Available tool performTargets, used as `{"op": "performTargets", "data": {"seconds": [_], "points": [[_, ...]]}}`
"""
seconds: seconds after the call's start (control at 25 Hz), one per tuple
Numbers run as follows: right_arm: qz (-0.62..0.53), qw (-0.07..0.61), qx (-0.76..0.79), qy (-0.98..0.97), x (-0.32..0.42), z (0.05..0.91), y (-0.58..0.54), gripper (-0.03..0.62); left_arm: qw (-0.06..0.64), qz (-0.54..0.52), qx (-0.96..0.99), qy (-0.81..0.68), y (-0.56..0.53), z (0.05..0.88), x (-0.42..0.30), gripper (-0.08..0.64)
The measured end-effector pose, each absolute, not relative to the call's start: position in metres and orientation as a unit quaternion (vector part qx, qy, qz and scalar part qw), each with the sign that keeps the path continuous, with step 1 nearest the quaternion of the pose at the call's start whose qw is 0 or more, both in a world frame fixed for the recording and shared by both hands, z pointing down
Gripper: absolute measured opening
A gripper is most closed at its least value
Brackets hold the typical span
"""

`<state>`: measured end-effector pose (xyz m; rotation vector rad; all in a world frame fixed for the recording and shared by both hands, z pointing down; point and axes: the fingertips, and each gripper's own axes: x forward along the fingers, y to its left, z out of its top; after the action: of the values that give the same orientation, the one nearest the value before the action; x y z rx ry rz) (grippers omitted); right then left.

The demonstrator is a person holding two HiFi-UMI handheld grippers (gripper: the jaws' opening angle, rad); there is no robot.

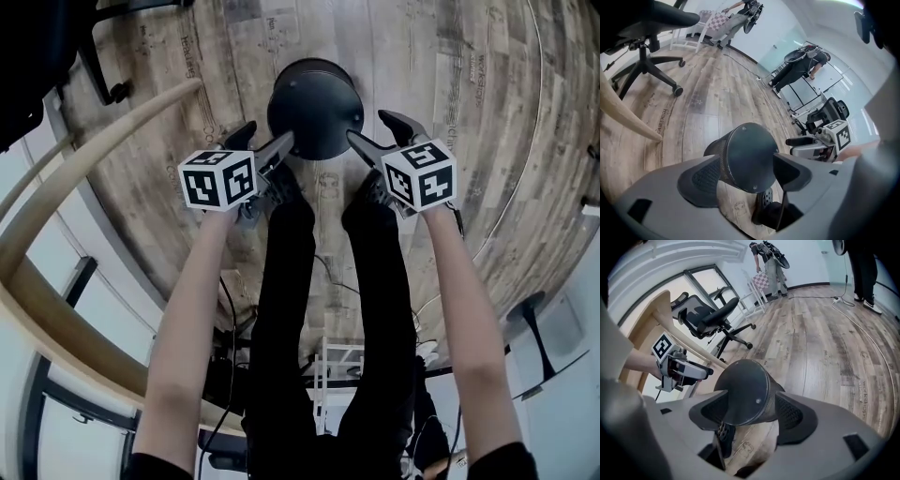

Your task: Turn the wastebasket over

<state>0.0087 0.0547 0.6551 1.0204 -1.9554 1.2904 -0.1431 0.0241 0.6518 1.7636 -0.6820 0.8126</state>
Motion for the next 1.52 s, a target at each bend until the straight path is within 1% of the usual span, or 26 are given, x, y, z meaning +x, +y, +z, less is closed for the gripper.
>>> {"op": "performTargets", "data": {"seconds": [0.24,0.44,0.68,1.0,1.32,1.52], "points": [[0.507,0.285,0.390,-0.715,0.006,0.682,0.041,0.299,0.516,0.342,0.734,-0.279,0.010,0.679,-0.140,0.356],[0.539,0.259,0.381,-0.705,-0.002,0.699,0.031,0.299,0.519,0.344,0.737,-0.264,0.002,0.695,-0.134,0.356],[0.553,0.269,0.360,-0.702,-0.009,0.712,0.038,0.299,0.543,0.340,0.727,-0.248,0.008,0.706,-0.126,0.356],[0.554,0.273,0.345,-0.706,-0.010,0.713,0.038,0.299,0.519,0.389,0.724,-0.235,0.012,0.714,-0.127,0.354],[0.541,0.286,0.364,-0.702,-0.011,0.707,0.050,0.298,0.521,0.386,0.717,-0.256,0.018,0.708,-0.126,0.345],[0.518,0.297,0.384,-0.704,-0.003,0.695,0.054,0.299,0.499,0.385,0.732,-0.259,0.019,0.694,-0.118,0.335]]}}
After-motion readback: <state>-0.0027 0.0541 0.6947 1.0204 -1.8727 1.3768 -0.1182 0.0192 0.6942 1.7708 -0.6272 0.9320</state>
